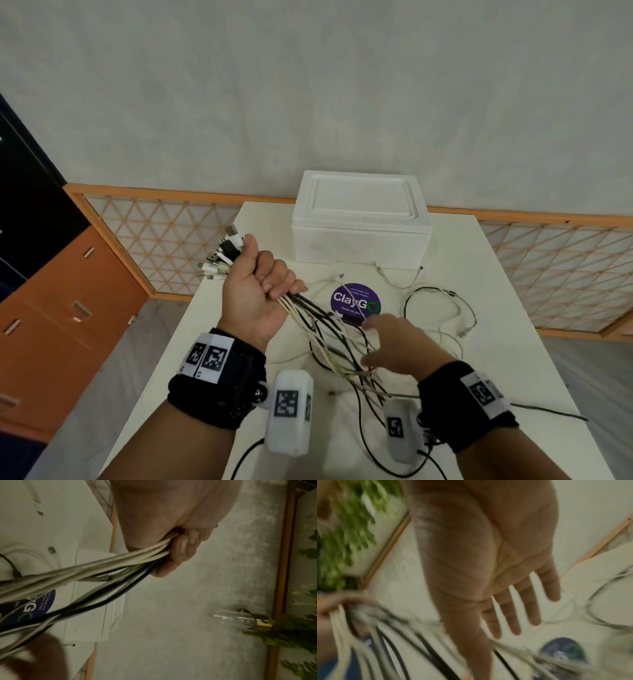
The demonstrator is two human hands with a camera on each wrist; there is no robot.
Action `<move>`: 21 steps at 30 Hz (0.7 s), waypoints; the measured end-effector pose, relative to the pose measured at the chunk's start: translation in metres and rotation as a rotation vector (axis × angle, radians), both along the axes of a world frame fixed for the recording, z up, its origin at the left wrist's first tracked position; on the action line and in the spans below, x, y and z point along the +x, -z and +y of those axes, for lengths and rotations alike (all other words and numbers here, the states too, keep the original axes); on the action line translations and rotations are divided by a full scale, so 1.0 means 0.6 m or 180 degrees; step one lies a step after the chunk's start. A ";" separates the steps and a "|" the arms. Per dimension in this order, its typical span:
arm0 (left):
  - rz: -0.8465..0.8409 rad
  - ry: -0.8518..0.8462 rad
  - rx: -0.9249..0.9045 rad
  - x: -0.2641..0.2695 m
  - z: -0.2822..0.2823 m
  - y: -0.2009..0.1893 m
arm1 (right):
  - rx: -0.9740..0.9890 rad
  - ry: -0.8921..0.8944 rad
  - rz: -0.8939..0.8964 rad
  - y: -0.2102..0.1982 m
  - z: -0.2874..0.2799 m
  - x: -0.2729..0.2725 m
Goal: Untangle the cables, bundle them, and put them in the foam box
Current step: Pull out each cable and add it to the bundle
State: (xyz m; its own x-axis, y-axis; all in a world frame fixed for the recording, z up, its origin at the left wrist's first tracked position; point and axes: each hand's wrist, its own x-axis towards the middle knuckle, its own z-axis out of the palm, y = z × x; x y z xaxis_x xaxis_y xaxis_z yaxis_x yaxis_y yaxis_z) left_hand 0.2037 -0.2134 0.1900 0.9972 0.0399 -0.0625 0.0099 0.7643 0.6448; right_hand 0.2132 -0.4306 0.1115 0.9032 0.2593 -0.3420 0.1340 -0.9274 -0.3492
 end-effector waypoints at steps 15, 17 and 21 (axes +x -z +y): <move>-0.0575 0.0297 0.3471 -0.038 -0.044 0.010 | 0.1099 -0.0277 -0.0883 -0.078 0.107 -0.036; -0.0262 0.0198 0.3307 -0.041 -0.051 0.023 | 0.1276 -0.0299 -0.0963 -0.072 0.102 -0.031; -0.0317 0.0489 0.2078 -0.052 -0.073 0.014 | 0.2720 -0.0139 -0.0157 -0.062 0.084 -0.025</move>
